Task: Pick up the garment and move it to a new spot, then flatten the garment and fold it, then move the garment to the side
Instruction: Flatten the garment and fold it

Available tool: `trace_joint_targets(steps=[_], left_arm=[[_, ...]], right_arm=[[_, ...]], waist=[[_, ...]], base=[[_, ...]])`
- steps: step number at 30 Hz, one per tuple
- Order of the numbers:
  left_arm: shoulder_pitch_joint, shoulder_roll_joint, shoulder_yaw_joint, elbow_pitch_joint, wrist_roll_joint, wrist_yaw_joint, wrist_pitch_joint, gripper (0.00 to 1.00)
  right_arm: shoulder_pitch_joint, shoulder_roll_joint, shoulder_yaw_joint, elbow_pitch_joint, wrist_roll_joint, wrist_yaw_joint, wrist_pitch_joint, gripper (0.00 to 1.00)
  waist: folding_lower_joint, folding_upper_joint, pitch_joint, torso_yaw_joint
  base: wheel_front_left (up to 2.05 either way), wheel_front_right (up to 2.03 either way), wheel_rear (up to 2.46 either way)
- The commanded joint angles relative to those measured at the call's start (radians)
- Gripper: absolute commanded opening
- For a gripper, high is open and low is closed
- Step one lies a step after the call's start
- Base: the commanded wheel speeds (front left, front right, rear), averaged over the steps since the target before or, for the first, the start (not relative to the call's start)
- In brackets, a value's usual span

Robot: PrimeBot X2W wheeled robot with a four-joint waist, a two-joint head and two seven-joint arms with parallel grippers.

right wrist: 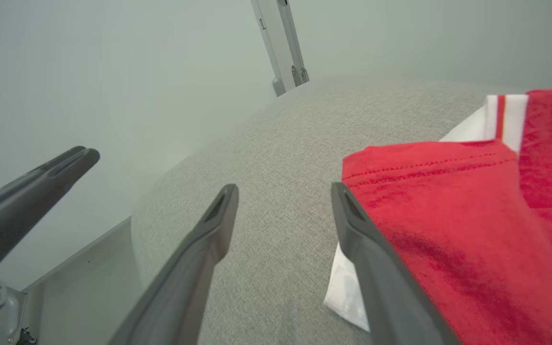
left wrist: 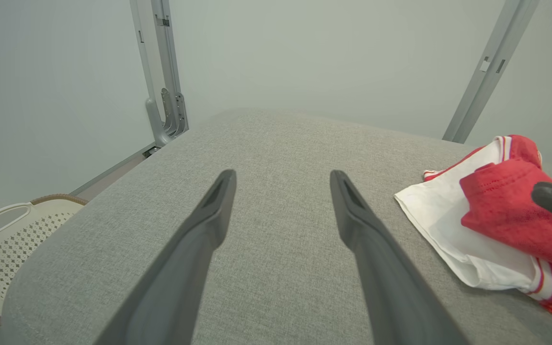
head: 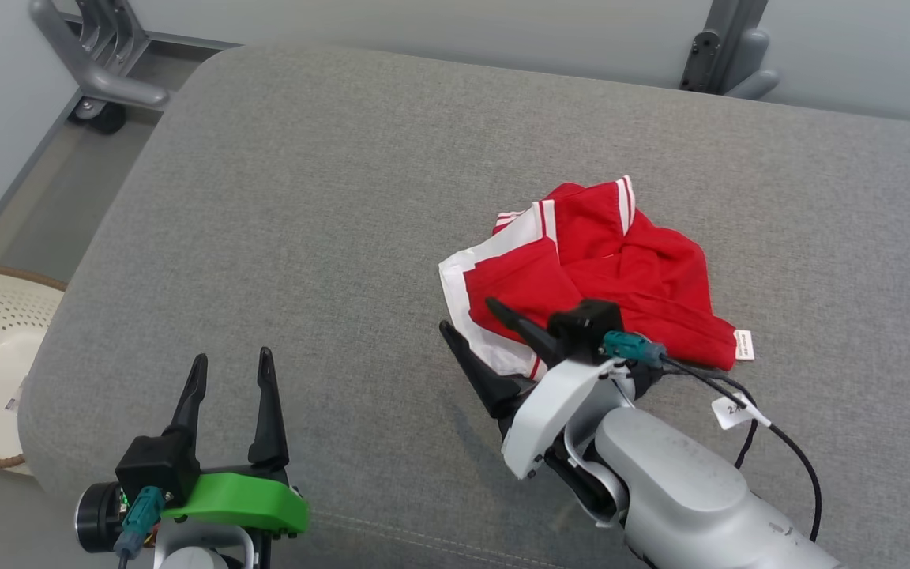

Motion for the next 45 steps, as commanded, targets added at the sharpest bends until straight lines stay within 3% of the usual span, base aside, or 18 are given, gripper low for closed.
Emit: trace_joint_targets(steps=[1,8,13,20,21,22,23,24,29,32,40,45], left_arm=[[-0.002,0.000,0.005,-0.004,-0.002,0.006,-0.002,1.00],[0.003,0.000,0.005,-0.006,0.002,0.001,-0.002,1.00],[-0.011,0.001,-0.008,-0.006,-0.006,-0.002,-0.002,1.00],[-0.019,0.000,-0.015,0.001,-0.015,0.003,-0.002,1.00],[-0.021,0.000,-0.016,0.001,-0.017,0.004,-0.002,1.00],[-0.021,0.000,-0.016,0.001,-0.018,0.005,-0.002,1.00],[-0.021,0.000,-0.016,0.000,-0.018,0.007,-0.002,1.00],[-0.020,0.000,-0.015,-0.001,-0.019,0.006,-0.002,1.00],[-0.009,0.000,-0.005,-0.007,-0.013,0.011,-0.002,1.00],[-0.007,0.000,-0.004,-0.009,-0.009,0.010,-0.002,1.00],[0.007,0.000,0.005,-0.013,0.000,0.006,-0.002,1.00],[0.011,0.000,0.004,-0.009,0.009,0.000,-0.002,1.00]], right_arm=[[0.010,-0.005,-0.037,-0.027,-0.018,0.000,-0.004,1.00],[0.040,-0.004,-0.191,-0.015,-0.106,0.000,-0.004,1.00],[0.004,-0.003,-0.273,0.099,-0.171,0.000,-0.004,1.00],[-0.054,-0.004,-0.253,0.227,-0.171,0.000,0.019,1.00],[-0.060,-0.004,-0.244,0.237,-0.162,0.000,0.022,0.87],[-0.066,-0.004,-0.235,0.245,-0.153,0.000,0.023,0.35],[-0.070,-0.004,-0.226,0.251,-0.145,0.000,0.021,0.10],[-0.074,-0.004,-0.220,0.252,-0.135,0.000,0.017,0.00],[-0.094,-0.005,-0.235,0.247,-0.112,0.000,0.001,0.00],[-0.100,-0.010,-0.293,0.218,-0.111,0.000,-0.004,0.00],[0.029,-0.058,-0.628,0.041,-0.220,0.000,-0.003,0.00],[0.134,-0.047,-0.843,-0.031,-0.304,0.000,-0.004,0.00]], waist=[[0.0000,0.0098,-0.004,-0.021],[0.0000,0.0098,-0.004,-0.046],[0.0000,0.0098,0.007,-0.031],[0.0000,0.0098,0.020,0.008],[0.0000,0.0098,0.021,0.012],[0.0000,0.0098,0.021,0.015],[0.0000,0.0098,0.021,0.016],[0.0000,0.0098,0.022,0.017],[0.0000,0.0098,0.018,-0.004],[0.0000,0.0098,0.014,-0.026],[0.0000,0.0098,0.007,-0.085],[0.0000,0.0098,0.002,-0.108]], base=[[0.00,0.00,0.00],[0.00,0.00,0.00],[0.00,0.00,0.00],[0.00,0.00,0.00],[0.00,0.00,0.00],[0.00,0.00,0.00],[0.00,0.00,0.00],[0.00,0.00,0.00],[0.00,0.00,0.00],[0.00,0.00,0.00],[0.00,0.00,0.00],[0.00,0.00,0.00]])
